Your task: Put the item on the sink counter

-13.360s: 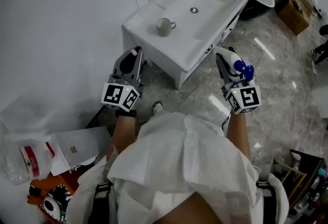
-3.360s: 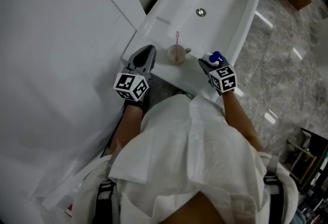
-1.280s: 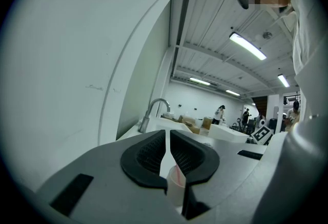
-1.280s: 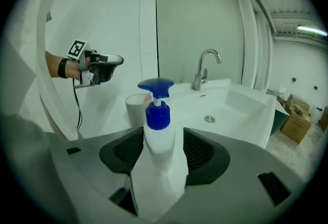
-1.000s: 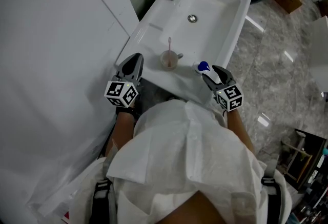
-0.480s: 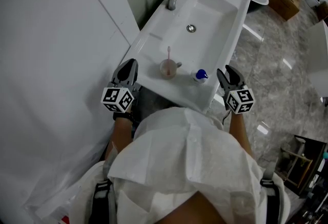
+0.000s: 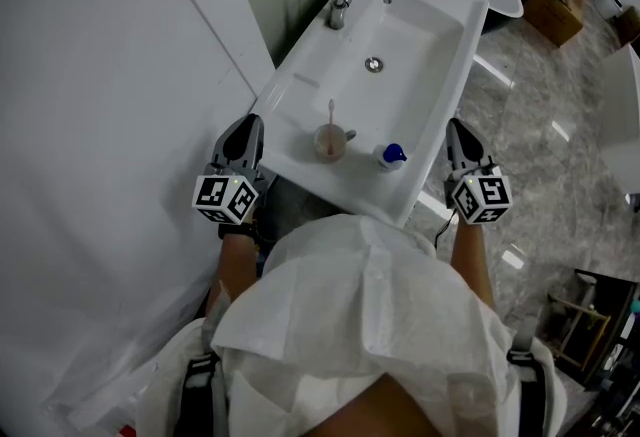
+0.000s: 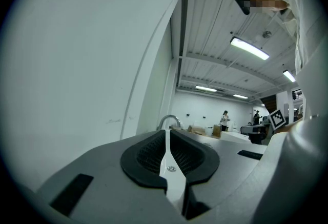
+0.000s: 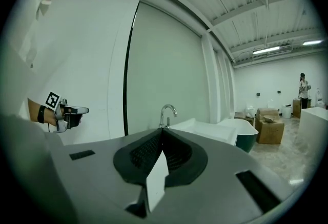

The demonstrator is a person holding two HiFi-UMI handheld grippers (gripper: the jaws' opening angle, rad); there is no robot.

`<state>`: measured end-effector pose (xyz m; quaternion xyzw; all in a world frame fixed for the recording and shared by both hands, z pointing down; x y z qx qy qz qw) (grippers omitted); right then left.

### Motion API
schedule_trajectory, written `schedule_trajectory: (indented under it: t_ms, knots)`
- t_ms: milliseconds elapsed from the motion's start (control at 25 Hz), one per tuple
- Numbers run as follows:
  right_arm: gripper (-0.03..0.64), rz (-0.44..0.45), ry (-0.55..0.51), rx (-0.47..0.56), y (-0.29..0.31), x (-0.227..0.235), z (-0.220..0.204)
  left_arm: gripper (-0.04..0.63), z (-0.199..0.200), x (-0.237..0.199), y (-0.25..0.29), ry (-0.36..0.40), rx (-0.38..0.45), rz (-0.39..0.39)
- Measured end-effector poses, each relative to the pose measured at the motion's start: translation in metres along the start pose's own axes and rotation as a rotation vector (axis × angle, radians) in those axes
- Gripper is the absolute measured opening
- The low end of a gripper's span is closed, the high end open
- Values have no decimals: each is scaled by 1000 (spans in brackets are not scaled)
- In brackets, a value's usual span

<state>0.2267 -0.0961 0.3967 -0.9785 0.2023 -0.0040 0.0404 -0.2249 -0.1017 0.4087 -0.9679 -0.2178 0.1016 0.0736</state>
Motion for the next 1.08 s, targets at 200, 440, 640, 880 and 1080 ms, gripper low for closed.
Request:
schedule_trajectory:
  t_ms: [200,440,640,880,1080]
  knots:
    - [9,-9,-28,-17,1,-1,6,40,2,-2,2,-2,10,5]
    - [9,-7,-29,1,2,0,15,40,2,-1,2,-6,10,5]
    - [9,-2,-30,6,3,-2,15,40,1,-2,4,-7,8,3]
    - [9,2,-33,-2,4,-3,15,40,0,-2,5,-11,4,-2]
    - [9,0,-30,0,5,-2,17,40,0,-2,9,-12,4,-6]
Point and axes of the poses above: the fingertips, and each gripper's own axes: y forward along the fingers, x to its right, z out of its top, the point moved 9 cm from there along -y, backward along the fingers, and after that the axes turned 12 degrees about x, right-handed, at the moved point
